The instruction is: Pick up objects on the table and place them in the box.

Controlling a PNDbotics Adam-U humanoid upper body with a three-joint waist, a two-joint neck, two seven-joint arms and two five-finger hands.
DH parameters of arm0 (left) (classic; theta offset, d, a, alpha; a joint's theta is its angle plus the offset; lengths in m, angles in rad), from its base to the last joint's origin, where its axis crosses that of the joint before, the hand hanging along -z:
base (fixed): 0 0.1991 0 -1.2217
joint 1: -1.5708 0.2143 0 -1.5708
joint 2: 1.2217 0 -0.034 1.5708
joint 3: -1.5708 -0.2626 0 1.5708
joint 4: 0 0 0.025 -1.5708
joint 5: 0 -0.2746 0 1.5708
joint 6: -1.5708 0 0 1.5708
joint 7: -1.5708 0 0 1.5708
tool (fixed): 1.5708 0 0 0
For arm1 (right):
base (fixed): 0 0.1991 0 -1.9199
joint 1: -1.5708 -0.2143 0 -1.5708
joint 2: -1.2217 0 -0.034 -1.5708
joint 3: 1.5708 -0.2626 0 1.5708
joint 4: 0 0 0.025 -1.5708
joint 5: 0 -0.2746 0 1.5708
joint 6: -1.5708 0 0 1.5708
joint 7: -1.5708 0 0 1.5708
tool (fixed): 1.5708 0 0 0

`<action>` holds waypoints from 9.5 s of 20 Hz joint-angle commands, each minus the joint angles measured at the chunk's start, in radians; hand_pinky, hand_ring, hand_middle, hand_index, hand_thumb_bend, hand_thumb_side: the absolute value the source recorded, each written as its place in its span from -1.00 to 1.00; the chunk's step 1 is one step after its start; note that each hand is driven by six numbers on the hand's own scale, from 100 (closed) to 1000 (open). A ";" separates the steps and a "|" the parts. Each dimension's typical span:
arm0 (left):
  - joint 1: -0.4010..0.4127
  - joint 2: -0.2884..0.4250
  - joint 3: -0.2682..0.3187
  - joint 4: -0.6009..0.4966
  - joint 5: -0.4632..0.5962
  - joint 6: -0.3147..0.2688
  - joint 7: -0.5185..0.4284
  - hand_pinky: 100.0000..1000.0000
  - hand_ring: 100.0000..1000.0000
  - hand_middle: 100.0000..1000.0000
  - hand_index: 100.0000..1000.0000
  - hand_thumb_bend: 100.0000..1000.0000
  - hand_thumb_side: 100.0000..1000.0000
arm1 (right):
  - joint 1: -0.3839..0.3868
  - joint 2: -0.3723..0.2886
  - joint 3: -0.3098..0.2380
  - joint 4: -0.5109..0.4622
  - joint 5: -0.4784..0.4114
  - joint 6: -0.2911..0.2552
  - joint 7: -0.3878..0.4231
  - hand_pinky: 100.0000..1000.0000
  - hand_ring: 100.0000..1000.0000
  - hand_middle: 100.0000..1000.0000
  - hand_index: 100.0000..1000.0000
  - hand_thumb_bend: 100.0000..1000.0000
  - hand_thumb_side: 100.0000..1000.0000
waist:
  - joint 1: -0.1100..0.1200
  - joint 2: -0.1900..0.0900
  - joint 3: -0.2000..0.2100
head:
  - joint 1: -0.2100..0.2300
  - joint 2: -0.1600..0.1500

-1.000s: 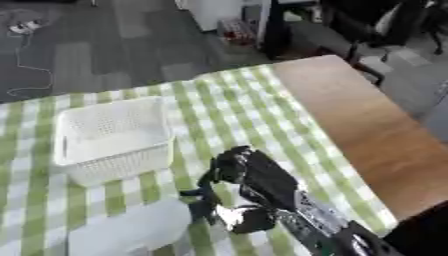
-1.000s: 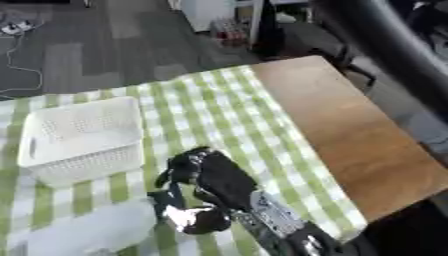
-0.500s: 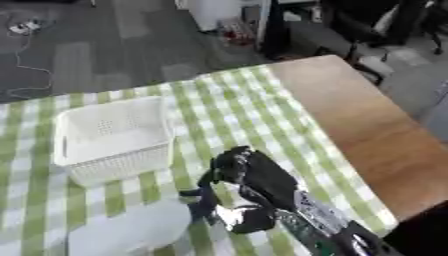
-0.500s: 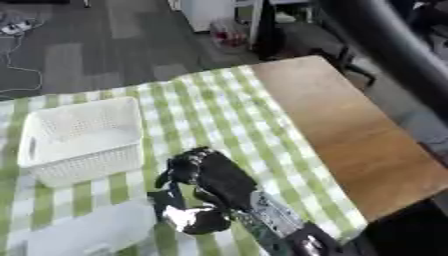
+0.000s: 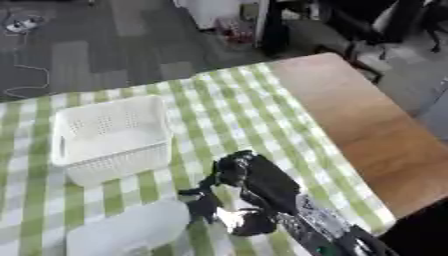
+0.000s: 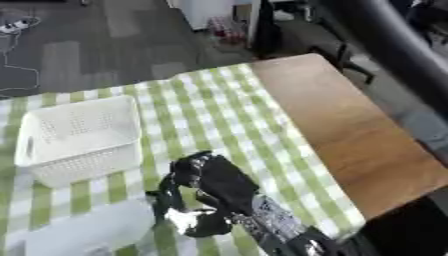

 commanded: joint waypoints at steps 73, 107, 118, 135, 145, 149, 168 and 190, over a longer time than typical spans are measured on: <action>-0.499 -0.034 -0.356 0.195 0.113 0.183 -0.177 0.11 0.41 0.65 0.76 -0.48 1.00 | -0.054 -0.036 0.016 -0.013 0.012 -0.057 -0.038 -0.41 -0.34 -0.26 0.13 -1.00 1.00 | 0.024 -0.012 -0.044 | 0.203 -0.004; -0.519 -0.200 -0.373 0.492 0.093 0.231 -0.176 0.07 0.40 0.75 0.79 -0.38 1.00 | -0.104 -0.078 0.018 -0.013 -0.037 -0.102 0.006 -0.41 -0.34 -0.26 0.13 -1.00 1.00 | 0.033 -0.010 -0.087 | 0.239 -0.004; -0.502 -0.245 -0.381 0.564 0.037 0.206 -0.173 0.10 0.42 0.77 0.80 -0.16 1.00 | -0.108 -0.080 0.016 -0.013 -0.041 -0.100 0.011 -0.41 -0.34 -0.26 0.13 -1.00 1.00 | 0.033 -0.009 -0.089 | 0.248 0.006; -0.429 -0.234 -0.374 0.440 0.087 0.257 -0.320 0.21 0.46 0.79 0.81 0.11 1.00 | -0.078 -0.064 0.021 -0.013 -0.011 -0.073 0.007 -0.42 -0.34 -0.26 0.13 -1.00 1.00 | 0.033 -0.016 -0.060 | 0.245 0.010; -0.416 -0.229 -0.384 0.462 -0.008 0.226 -0.385 0.40 0.56 0.79 0.86 0.04 1.00 | -0.076 -0.060 0.025 -0.013 -0.001 -0.065 0.004 -0.42 -0.35 -0.26 0.13 -1.00 1.00 | 0.032 -0.015 -0.060 | 0.247 0.010; -0.419 -0.228 -0.387 0.480 -0.054 0.202 -0.372 0.46 0.60 0.80 0.89 0.05 1.00 | -0.081 -0.065 0.025 -0.013 -0.005 -0.066 0.003 -0.42 -0.35 -0.26 0.13 -1.00 1.00 | 0.034 -0.015 -0.066 | 0.250 0.010; -0.457 -0.228 -0.372 0.607 -0.285 0.146 -0.338 0.78 0.77 0.81 1.00 0.09 1.00 | -0.107 -0.088 0.015 -0.013 -0.035 -0.083 0.006 -0.42 -0.34 -0.26 0.13 -1.00 1.00 | 0.043 -0.015 -0.091 | 0.272 0.010; -0.439 -0.268 -0.394 0.690 -0.591 0.087 0.005 0.07 -0.06 0.25 0.67 -0.42 1.00 | -0.114 -0.095 0.010 -0.013 -0.048 -0.091 0.010 -0.42 -0.34 -0.26 0.12 -1.00 1.00 | 0.044 -0.015 -0.096 | 0.282 0.010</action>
